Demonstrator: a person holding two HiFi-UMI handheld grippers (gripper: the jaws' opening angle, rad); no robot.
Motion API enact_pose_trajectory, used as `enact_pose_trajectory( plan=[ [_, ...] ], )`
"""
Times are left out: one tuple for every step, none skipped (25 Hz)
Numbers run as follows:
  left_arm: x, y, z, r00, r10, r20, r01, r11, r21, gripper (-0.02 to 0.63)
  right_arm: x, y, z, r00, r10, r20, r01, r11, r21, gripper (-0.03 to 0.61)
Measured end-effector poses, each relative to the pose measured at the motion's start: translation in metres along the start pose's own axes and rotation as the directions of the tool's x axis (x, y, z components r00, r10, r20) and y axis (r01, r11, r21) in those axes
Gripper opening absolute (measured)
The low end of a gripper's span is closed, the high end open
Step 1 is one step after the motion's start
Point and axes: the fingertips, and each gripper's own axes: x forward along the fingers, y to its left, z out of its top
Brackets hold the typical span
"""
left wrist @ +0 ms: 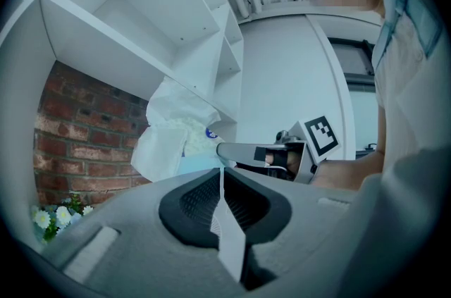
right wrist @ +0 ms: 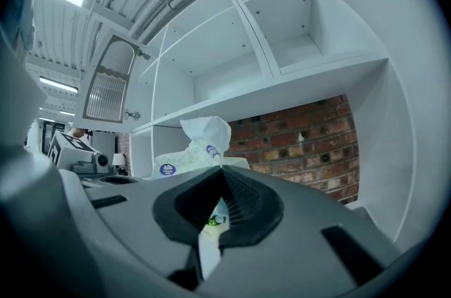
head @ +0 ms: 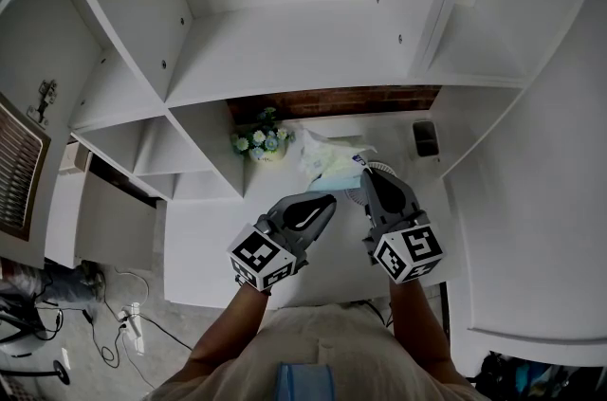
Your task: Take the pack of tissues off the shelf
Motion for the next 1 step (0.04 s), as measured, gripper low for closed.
enact_pose_trajectory(
  plan=[
    [0.0001, 0.0001, 0.0001, 1.000, 0.000, 0.000, 0.000, 1.000, 0.000, 0.023, 0.0001, -0.0005, 0.0001, 1.000, -0.001, 0.000, 0.001, 1.000, 0.000, 0.015]
  ],
)
